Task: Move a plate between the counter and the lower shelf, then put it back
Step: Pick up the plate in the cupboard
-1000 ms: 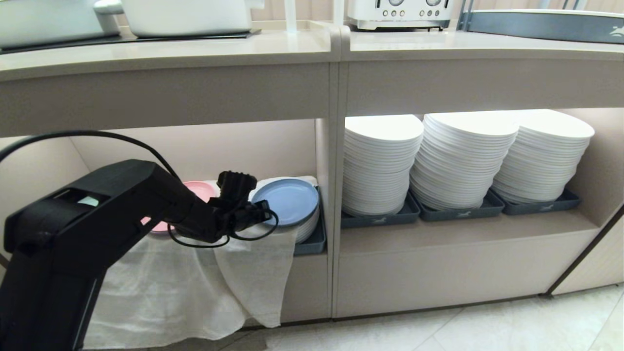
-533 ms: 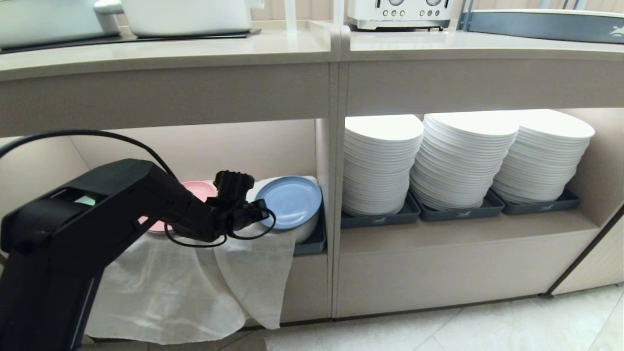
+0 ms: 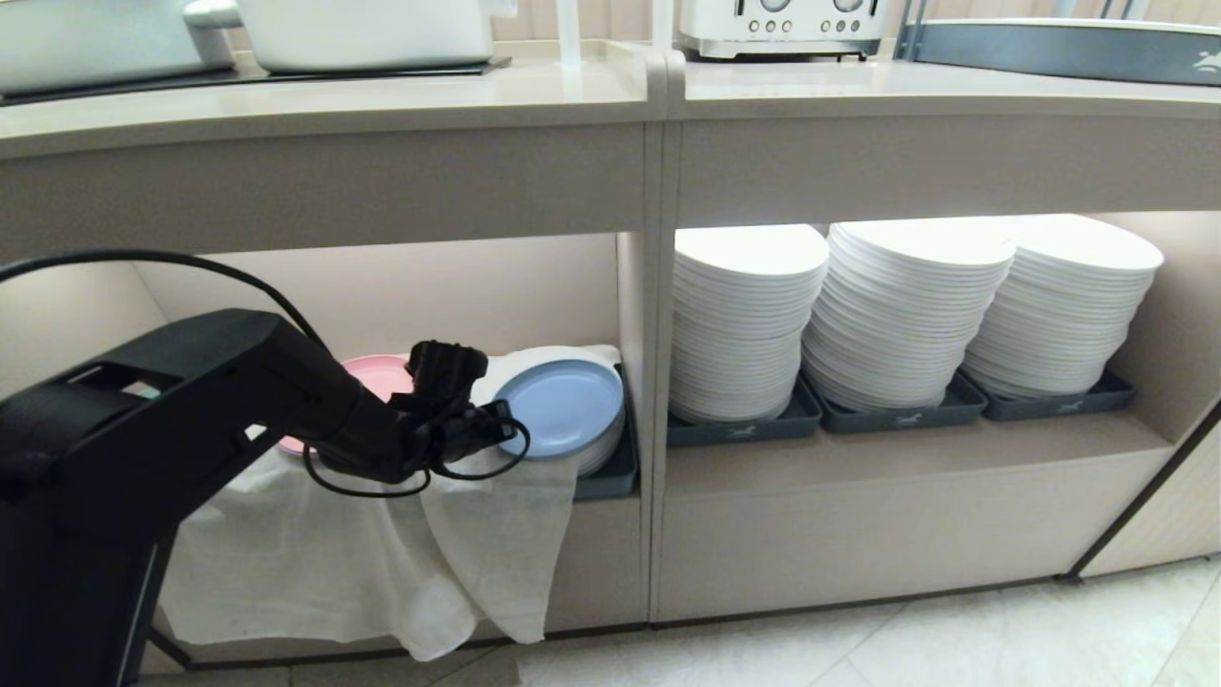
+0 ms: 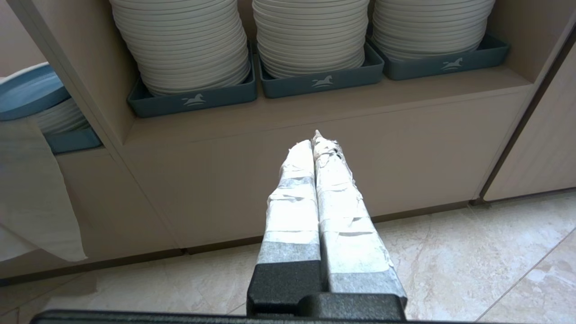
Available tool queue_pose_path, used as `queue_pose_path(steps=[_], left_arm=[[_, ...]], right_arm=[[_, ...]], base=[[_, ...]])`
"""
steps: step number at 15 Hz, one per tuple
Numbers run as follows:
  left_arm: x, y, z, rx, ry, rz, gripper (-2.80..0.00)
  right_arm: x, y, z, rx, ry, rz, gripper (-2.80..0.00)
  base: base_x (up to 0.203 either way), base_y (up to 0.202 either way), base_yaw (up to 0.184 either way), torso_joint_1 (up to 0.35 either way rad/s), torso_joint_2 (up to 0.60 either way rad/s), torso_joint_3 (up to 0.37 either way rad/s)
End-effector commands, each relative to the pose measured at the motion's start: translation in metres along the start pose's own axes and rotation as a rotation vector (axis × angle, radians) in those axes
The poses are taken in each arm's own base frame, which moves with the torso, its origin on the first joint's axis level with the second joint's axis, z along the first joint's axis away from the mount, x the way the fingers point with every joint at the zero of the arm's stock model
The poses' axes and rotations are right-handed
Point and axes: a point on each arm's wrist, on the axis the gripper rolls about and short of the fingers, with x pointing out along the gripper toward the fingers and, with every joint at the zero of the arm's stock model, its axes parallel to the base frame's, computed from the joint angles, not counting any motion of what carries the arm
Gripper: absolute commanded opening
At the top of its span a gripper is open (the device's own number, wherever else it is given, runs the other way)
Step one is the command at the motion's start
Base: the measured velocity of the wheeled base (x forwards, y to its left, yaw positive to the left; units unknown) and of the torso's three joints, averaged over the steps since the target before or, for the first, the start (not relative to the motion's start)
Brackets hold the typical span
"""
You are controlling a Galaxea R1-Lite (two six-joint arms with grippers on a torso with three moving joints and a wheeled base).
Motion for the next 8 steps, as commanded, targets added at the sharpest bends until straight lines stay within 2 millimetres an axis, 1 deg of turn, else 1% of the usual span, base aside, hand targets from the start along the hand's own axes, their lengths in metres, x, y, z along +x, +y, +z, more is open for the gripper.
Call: queue_pose_path(steps=[1,5,8], left_arm=[[-0.011,0.0,0.006,-0.009,-0.017,-0.003,-2.8],[-0.026,0.0,0.01,-0.016,-0.025,-0.009,-2.8],[-0.038,0.007,0.001,-0.015,0.007,0.008,-2.8]], right_arm=[[0.0,0.0,0.0,0.001,-0.001,0.0,-2.8],[0.0,0.0,0.0,0.001,-0.001,0.0,-2.8],[0.0,0.0,0.0,0.001,-0.001,0.0,-2.8]], base=[[0.0,0.0,0.0,0.0,0.0,0.0],[0.0,0.0,0.0,0.0,0.0,0.0],[0.0,0.0,0.0,0.0,0.0,0.0]])
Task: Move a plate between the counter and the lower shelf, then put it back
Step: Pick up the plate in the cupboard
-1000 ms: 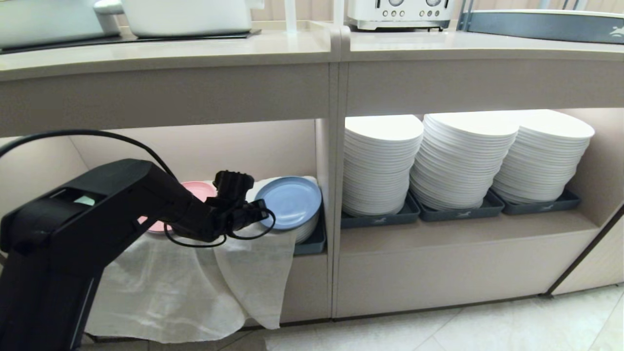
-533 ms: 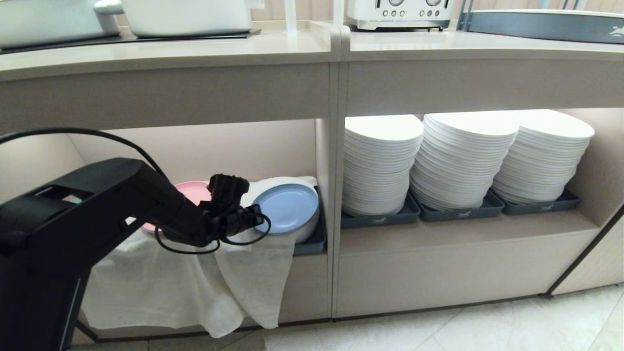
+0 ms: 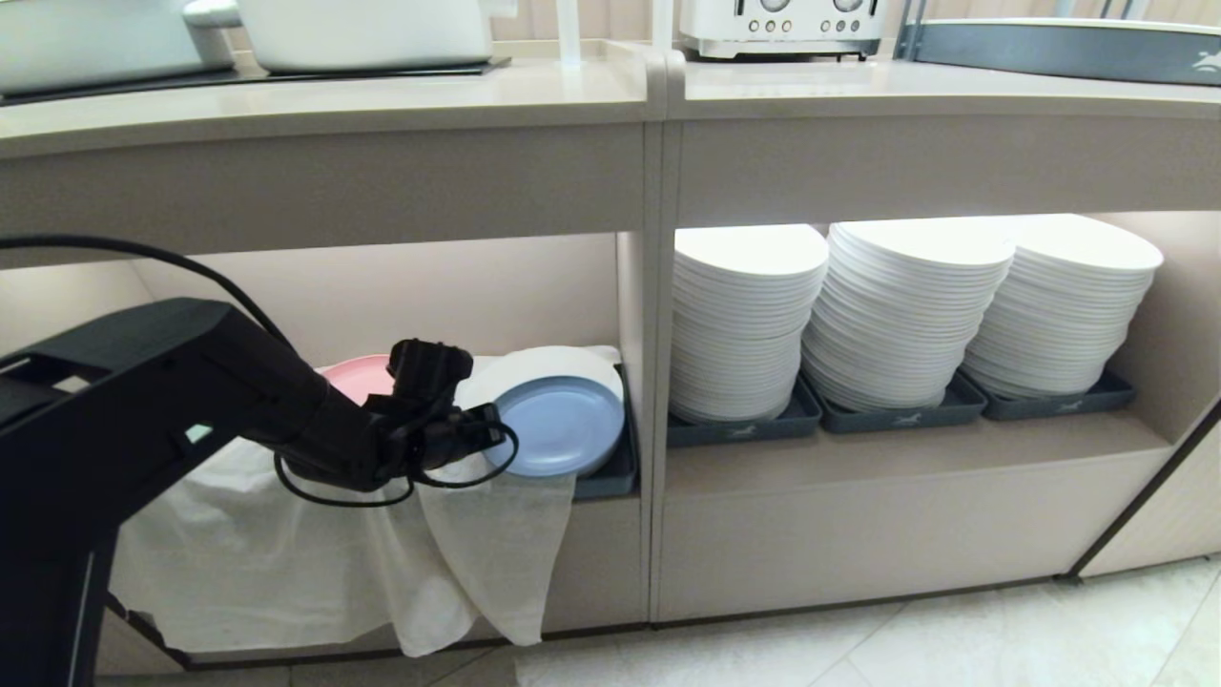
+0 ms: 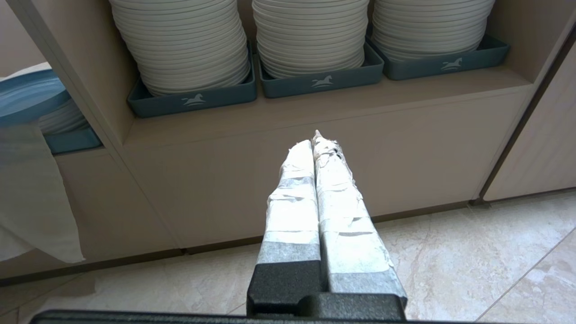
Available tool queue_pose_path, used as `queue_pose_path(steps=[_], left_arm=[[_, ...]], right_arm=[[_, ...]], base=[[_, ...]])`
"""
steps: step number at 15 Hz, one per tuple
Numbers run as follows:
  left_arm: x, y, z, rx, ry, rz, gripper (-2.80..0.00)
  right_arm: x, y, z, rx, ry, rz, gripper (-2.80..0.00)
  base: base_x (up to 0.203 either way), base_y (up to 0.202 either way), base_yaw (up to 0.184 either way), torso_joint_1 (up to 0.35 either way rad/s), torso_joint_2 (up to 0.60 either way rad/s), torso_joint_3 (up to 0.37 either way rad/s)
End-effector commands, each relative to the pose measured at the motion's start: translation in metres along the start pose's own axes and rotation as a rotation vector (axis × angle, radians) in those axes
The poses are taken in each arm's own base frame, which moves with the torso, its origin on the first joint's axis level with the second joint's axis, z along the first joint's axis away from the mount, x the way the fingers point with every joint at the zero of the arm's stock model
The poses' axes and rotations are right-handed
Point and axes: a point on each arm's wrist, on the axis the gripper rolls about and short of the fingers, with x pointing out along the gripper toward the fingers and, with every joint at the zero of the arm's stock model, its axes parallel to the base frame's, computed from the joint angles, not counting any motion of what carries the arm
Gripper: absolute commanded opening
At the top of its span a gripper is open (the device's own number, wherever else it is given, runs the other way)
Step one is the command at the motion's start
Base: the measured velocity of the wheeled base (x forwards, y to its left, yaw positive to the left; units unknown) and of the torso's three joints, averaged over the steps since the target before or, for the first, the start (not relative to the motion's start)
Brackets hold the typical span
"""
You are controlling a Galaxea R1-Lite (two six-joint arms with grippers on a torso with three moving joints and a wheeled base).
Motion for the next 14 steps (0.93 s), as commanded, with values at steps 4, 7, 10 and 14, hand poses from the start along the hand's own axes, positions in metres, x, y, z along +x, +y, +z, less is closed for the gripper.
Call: queue_pose_path(steps=[4,7,10,14], left_arm=[[-0.032,0.01,-0.01,-0.003,0.027,0.02,-2.8],[-0.048,0.017,-0.017,0.001,0.038,0.049,-2.8],[-0.065,0.023,-0.023,0.002,0.048,0.061,-2.8],[-0.092,0.03,-0.03,0.003,0.052,0.064,-2.8]], right_arm=[[0.0,0.0,0.0,0.0,-0.001,0.0,-2.8],[0.0,0.0,0.0,0.0,-0.001,0.0,-2.8],[0.0,0.0,0.0,0.0,-0.001,0.0,-2.8],[0.0,0.0,0.0,0.0,-0.001,0.0,-2.8]], base=[[0.0,0.0,0.0,0.0,0.0,0.0],[0.0,0.0,0.0,0.0,0.0,0.0],[0.0,0.0,0.0,0.0,0.0,0.0],[0.0,0.0,0.0,0.0,0.0,0.0]])
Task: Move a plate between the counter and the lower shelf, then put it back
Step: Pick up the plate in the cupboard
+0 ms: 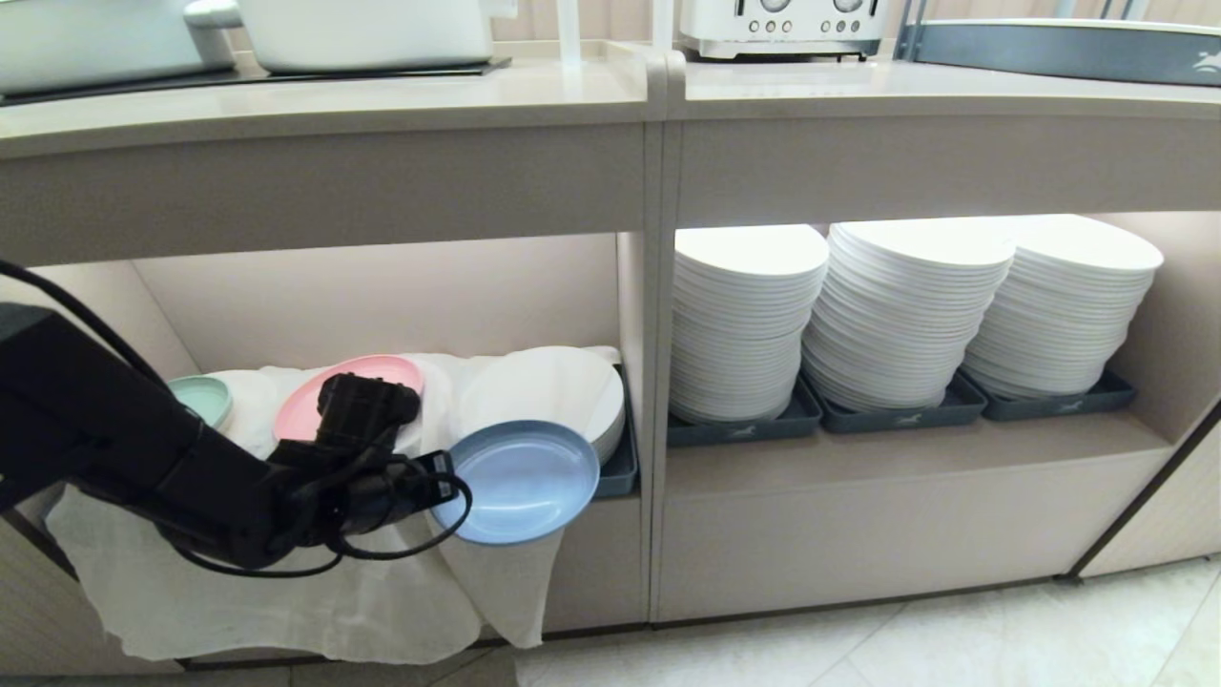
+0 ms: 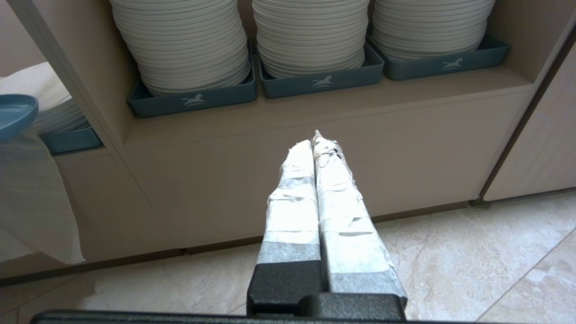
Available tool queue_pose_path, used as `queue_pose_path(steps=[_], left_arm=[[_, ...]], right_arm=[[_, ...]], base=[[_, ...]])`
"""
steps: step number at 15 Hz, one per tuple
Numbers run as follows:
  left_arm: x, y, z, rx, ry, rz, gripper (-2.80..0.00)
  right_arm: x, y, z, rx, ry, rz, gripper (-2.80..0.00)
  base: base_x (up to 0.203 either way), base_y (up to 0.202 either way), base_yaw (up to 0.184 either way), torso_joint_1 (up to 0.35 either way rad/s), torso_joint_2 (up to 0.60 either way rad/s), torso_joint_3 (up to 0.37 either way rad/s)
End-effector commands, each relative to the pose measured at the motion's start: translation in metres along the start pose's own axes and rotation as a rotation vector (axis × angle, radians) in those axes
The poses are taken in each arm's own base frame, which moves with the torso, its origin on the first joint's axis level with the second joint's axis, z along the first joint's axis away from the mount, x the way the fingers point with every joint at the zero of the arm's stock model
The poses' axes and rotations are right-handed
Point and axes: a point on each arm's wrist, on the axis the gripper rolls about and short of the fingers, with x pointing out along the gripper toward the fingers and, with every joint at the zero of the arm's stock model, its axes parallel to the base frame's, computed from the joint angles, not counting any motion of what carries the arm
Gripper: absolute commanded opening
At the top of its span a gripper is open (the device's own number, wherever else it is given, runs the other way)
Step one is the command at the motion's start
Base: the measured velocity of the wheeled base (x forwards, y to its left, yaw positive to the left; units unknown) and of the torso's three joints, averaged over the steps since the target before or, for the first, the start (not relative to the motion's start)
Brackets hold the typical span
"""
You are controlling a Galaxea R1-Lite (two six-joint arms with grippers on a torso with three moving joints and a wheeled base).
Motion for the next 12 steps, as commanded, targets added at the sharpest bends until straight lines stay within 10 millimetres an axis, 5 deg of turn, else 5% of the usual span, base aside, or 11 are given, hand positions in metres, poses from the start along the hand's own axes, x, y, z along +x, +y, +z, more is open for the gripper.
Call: queue_pose_path(steps=[1,12], left_arm=[[-0.021,0.004,-0.002,-0.012,-0.02,-0.011,-2.8],[-0.095,0.036,-0.039,-0.027,-0.028,-0.032,-2.8]], right_arm=[[0.0,0.0,0.0,0.001,-0.001,0.0,-2.8],[0.0,0.0,0.0,0.001,-0.001,0.0,-2.8]], base=[[0.0,0.0,0.0,0.0,0.0,0.0],[0.0,0.0,0.0,0.0,0.0,0.0]])
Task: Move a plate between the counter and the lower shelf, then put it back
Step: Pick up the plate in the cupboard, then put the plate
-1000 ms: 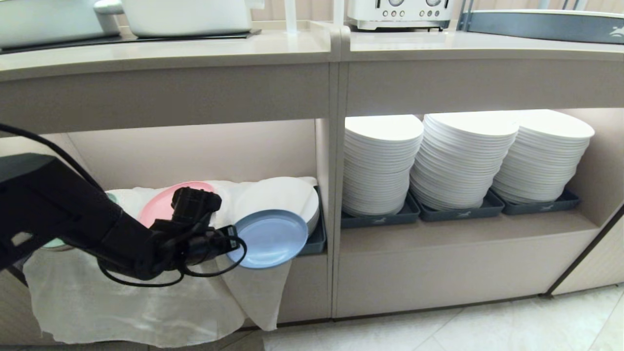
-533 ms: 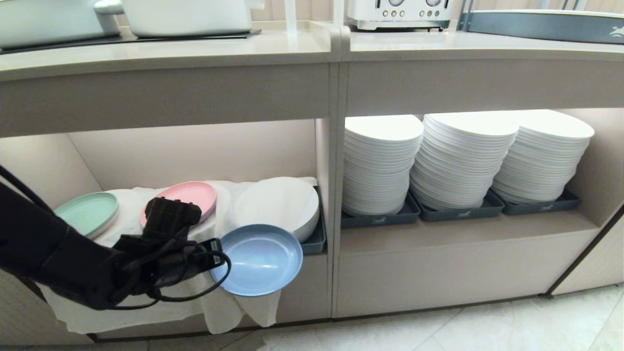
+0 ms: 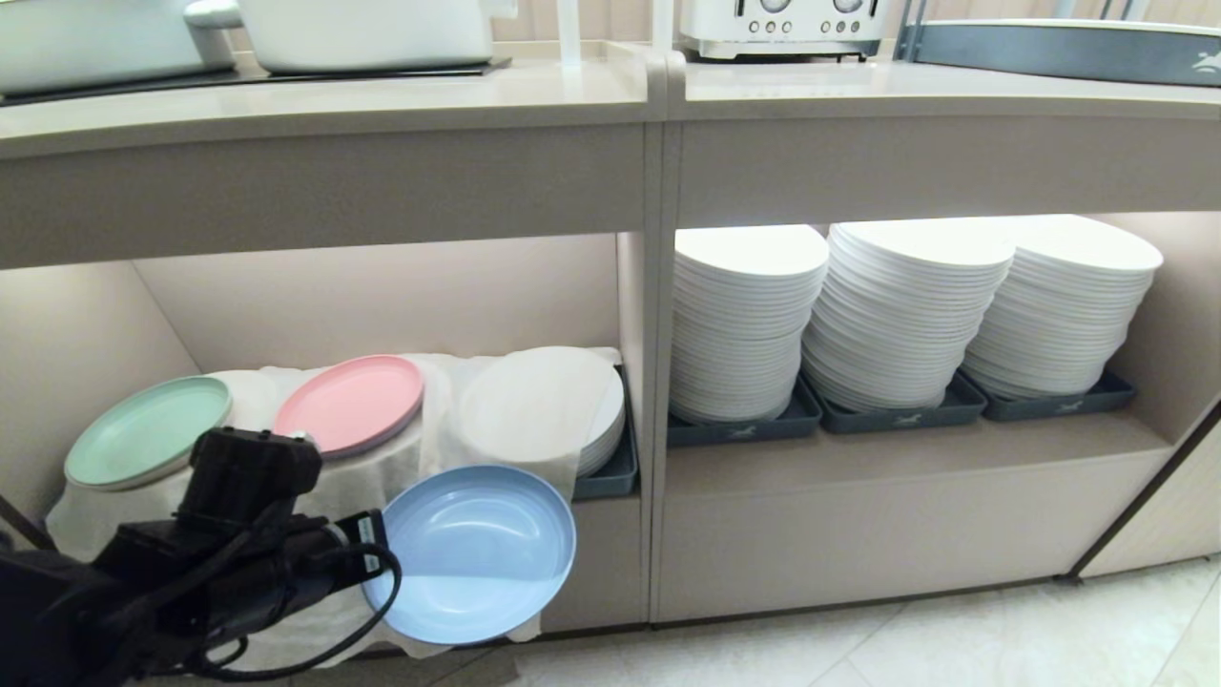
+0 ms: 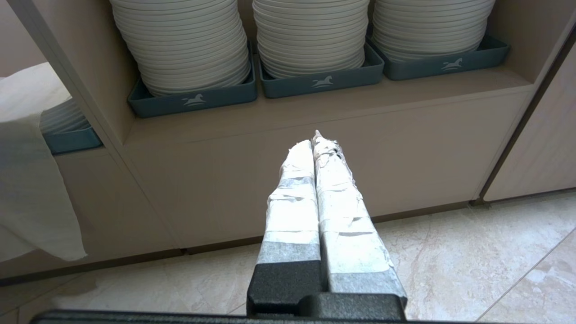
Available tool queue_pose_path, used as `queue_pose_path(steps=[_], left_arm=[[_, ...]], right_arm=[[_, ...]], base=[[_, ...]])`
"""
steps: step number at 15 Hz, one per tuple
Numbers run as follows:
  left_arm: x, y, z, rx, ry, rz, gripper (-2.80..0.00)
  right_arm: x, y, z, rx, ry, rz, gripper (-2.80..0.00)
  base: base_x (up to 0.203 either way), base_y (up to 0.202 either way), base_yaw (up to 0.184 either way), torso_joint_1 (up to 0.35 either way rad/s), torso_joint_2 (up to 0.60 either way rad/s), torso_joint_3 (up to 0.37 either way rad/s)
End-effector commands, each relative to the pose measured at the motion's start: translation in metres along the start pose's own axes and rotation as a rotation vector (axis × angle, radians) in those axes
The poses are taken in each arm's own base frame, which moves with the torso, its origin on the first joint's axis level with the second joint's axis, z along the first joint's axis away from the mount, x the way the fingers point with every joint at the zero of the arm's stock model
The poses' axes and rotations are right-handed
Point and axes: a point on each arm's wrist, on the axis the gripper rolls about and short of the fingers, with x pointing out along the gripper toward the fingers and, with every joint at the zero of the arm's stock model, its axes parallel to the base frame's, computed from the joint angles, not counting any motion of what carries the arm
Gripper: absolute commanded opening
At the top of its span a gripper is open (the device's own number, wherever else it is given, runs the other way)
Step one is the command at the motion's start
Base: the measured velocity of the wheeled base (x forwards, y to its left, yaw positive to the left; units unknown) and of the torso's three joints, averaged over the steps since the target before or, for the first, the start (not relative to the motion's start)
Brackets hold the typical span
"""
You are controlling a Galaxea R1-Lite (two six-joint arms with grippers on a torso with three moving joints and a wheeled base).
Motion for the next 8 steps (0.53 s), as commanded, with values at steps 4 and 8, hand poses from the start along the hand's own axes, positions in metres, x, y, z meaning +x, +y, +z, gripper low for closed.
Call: queue_pose_path(steps=[4,8], left_arm=[[-0.036,0.015,-0.016,-0.018,-0.043,-0.035,-2.8],[-0.056,0.026,-0.031,-0.051,-0.055,-0.061,-2.8]], right_arm=[[0.0,0.0,0.0,0.001,0.0,-0.001,-2.8],[0.0,0.0,0.0,0.001,0.0,-0.001,-2.8]], base=[[0.0,0.0,0.0,0.0,0.0,0.0],[0.0,0.0,0.0,0.0,0.0,0.0]])
